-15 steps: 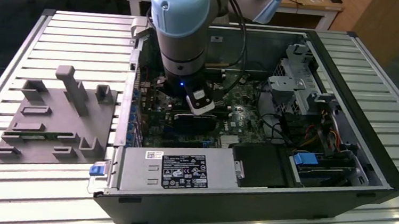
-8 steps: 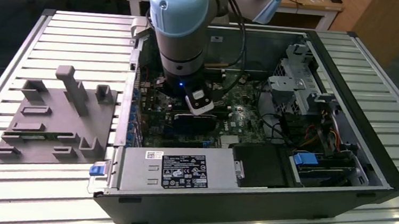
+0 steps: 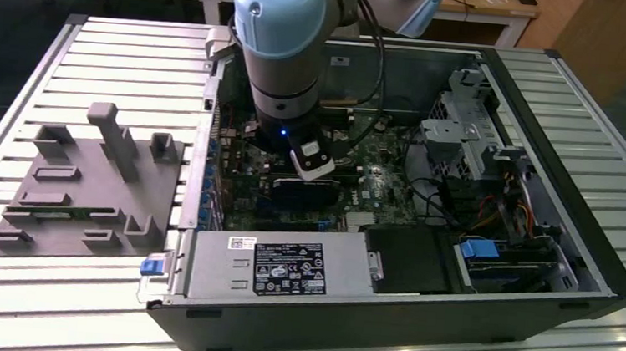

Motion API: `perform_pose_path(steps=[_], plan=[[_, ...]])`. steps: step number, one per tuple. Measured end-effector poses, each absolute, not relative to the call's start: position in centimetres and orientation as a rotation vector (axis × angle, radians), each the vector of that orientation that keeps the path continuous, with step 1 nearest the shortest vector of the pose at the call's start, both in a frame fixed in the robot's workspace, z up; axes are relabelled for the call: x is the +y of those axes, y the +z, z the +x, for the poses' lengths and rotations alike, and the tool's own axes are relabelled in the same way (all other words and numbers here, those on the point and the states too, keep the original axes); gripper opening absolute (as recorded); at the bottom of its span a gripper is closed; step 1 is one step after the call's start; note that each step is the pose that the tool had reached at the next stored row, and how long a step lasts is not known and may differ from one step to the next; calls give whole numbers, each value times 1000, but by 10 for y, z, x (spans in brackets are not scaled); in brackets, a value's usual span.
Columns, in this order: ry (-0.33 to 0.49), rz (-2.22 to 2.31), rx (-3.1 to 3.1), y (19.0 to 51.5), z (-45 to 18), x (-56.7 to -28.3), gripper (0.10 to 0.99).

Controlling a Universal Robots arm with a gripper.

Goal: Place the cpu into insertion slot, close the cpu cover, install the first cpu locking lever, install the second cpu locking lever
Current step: 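Install the second cpu locking lever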

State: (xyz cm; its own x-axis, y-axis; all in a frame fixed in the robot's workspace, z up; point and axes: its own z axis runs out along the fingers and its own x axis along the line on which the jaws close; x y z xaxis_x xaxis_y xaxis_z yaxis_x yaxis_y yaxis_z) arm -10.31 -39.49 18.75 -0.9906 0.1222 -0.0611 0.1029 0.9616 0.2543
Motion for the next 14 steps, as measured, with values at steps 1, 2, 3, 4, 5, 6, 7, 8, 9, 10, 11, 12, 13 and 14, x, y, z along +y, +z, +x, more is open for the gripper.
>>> perform_pose_path(steps=[1, 2, 3, 4, 5, 6, 7, 8, 9, 10, 11, 12, 13, 14], plan=[[387, 174, 3036, 188, -103, -395, 106], [387, 174, 3036, 188, -103, -395, 106], [388, 174, 3035, 189, -103, -395, 106], [387, 174, 3036, 190, -103, -395, 106], [387, 174, 3036, 191, -103, -395, 106], [386, 175, 3036, 192, -103, -395, 106], [386, 174, 3036, 192, -103, -395, 106], [387, 174, 3036, 192, -103, -395, 106], [387, 174, 3036, 192, -103, -395, 106], [387, 174, 3036, 192, -103, -395, 106], [386, 174, 3036, 192, -103, -395, 106], [385, 174, 3035, 192, -103, -395, 106], [382, 174, 3035, 192, -103, -395, 106], [379, 174, 3035, 192, -103, -395, 106]])
